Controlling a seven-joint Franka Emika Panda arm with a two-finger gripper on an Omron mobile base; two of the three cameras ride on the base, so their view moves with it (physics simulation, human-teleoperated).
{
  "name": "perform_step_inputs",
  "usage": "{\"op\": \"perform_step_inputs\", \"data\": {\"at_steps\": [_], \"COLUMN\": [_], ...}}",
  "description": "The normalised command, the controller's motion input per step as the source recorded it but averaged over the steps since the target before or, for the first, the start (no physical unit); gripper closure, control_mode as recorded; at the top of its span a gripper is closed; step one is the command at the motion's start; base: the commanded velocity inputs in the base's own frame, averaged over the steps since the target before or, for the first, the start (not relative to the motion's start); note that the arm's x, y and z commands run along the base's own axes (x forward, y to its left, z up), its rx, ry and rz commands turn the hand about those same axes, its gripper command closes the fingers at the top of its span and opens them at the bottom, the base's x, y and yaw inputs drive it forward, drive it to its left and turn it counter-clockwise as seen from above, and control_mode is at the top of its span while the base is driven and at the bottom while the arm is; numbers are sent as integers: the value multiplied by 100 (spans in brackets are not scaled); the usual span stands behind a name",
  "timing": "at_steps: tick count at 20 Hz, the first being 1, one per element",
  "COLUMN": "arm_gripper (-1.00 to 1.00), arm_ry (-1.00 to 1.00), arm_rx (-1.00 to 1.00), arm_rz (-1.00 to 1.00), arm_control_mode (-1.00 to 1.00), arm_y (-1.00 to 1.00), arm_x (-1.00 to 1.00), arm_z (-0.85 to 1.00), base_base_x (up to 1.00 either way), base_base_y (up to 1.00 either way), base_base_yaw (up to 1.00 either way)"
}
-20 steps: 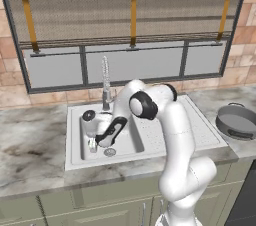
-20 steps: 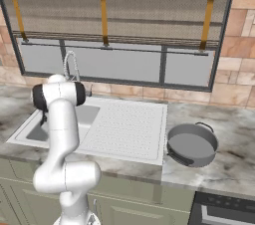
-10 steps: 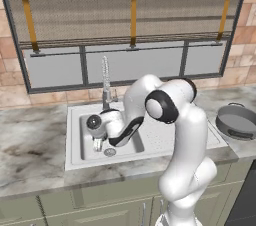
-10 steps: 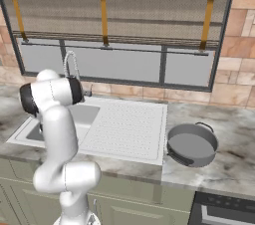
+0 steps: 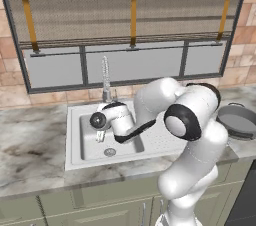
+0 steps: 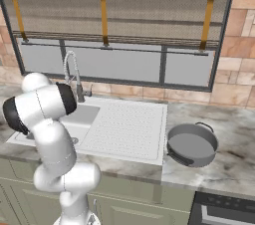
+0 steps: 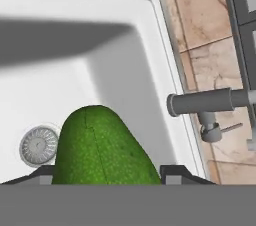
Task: Dump the avocado from the pot into the sink. Then turn on the water and wash the avocado. Then turn off the water and put the avocado back in the pot.
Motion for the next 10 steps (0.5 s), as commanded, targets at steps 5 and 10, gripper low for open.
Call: {"op": "perform_step_inputs", "data": {"at_steps": [5, 10], "arm_gripper": [100, 100], "arm_ry": [-9, -5], "arm_rx": [0, 0], "arm_rz": [-5, -5], "arm_control_mode": [-100, -100], "arm_y": [0, 0], "arm_x": [-43, -68], "arm_z": [96, 92], "base_base_x": [0, 0], "base_base_y": [0, 0], "base_base_yaw": [0, 0]}}
